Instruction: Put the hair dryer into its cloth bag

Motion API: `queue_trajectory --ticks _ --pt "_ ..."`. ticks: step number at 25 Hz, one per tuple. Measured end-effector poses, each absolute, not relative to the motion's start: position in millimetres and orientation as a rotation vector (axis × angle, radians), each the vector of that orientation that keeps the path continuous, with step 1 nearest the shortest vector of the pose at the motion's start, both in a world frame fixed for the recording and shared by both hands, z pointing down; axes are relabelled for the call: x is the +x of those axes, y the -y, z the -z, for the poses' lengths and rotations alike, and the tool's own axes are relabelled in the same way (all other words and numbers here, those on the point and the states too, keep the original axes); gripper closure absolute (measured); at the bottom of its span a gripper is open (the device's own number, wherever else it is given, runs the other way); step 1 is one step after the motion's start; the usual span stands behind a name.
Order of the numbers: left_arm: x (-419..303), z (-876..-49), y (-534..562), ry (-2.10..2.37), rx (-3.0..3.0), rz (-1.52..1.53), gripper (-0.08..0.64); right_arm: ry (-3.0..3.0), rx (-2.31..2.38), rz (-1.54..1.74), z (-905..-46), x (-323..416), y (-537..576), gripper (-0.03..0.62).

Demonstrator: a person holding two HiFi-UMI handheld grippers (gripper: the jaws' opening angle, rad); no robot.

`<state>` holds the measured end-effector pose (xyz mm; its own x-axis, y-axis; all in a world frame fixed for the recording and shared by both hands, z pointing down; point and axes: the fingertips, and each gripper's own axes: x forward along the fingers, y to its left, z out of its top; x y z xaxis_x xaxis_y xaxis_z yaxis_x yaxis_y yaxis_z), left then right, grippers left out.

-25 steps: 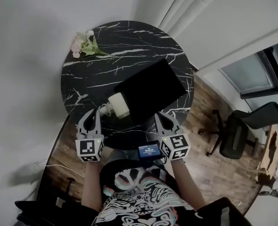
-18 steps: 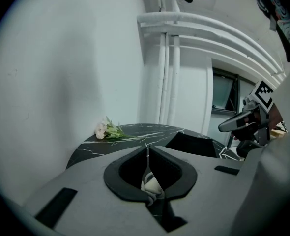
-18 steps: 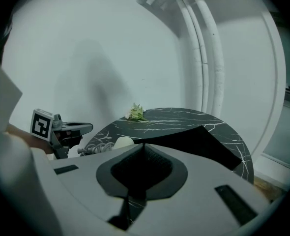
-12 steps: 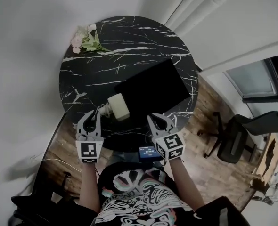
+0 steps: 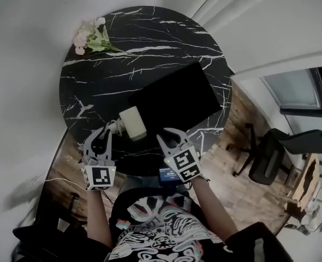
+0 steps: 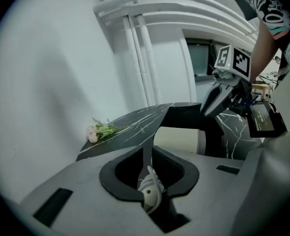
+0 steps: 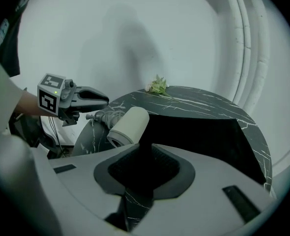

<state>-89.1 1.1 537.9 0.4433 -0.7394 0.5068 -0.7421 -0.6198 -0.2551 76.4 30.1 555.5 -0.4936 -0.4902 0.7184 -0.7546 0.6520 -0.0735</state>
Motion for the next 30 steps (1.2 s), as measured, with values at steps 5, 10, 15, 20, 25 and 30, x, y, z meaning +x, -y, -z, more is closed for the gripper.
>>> queue_trajectory --ticks 5,10,15,20,25,30 --pt "-86.6 -555.9 -0.2 1.25 2.682 -1.025 0.418 2.157 0.8 -0.506 -579.3 62.6 -32.8 0.478" --pt "-81.5 -573.4 -3.7 1.152 2.672 -1.071 0.367 2.09 0.627 -0.422 -601.3 47.4 -34.2 0.446" --pt "-81.6 -576.5 -2.0 1.121 2.684 -1.067 0.328 1.98 0.554 -0.36 -624.5 49.1 -29.3 0.446" --pt "-80.2 -577.7 -1.7 1.077 2.682 -1.067 0.328 1.973 0.576 -0.344 -623.3 49.7 -23.1 0.49" --pt "-81.3 -577.3 -0.6 1.051 2.676 -1.078 0.327 2.005 0.648 -0.407 -612.3 55.3 -14.7 0.546" --pt "-82.2 -578.6 1.9 1.016 2.666 -1.071 0.301 2.024 0.694 -0.472 -605.6 59.7 -11.2 0.548"
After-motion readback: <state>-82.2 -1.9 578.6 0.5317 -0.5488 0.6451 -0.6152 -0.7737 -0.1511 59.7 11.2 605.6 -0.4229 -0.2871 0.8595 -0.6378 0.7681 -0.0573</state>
